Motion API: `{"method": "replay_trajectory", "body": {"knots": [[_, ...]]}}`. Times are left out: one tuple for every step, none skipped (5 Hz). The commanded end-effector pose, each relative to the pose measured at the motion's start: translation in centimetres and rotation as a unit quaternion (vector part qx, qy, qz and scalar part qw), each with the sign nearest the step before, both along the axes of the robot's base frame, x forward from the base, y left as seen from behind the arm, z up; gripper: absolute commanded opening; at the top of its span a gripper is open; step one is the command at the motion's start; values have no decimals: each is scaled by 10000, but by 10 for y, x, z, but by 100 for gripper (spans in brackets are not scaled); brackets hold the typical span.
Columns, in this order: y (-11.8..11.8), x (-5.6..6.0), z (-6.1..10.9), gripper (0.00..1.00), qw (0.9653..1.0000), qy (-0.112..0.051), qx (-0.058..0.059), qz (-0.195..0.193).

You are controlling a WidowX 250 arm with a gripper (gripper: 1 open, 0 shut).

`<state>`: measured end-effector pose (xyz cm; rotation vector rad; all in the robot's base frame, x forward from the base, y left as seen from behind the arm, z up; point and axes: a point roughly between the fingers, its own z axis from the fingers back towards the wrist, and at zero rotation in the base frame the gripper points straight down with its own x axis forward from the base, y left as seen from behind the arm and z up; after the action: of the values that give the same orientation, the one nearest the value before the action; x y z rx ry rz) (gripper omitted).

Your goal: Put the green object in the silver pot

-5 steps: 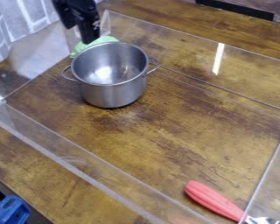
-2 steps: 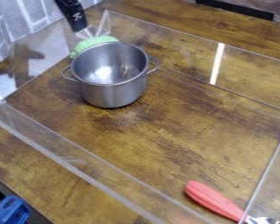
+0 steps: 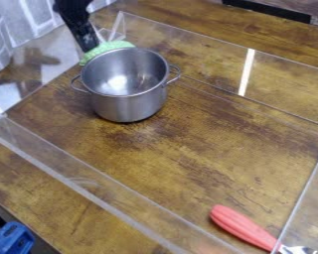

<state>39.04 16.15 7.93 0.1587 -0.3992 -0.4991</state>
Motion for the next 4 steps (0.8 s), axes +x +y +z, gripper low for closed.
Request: {"method": "replay_trajectory", "body": {"knots": [[-3,9,1,100,9993,-251,104,-266],[7,11,-9,0,9987,-252,82,-431],[16,15,-16,100,9987,-278,26,-434],[17,19,-18,0,9986,-256,-9,-452]]}}
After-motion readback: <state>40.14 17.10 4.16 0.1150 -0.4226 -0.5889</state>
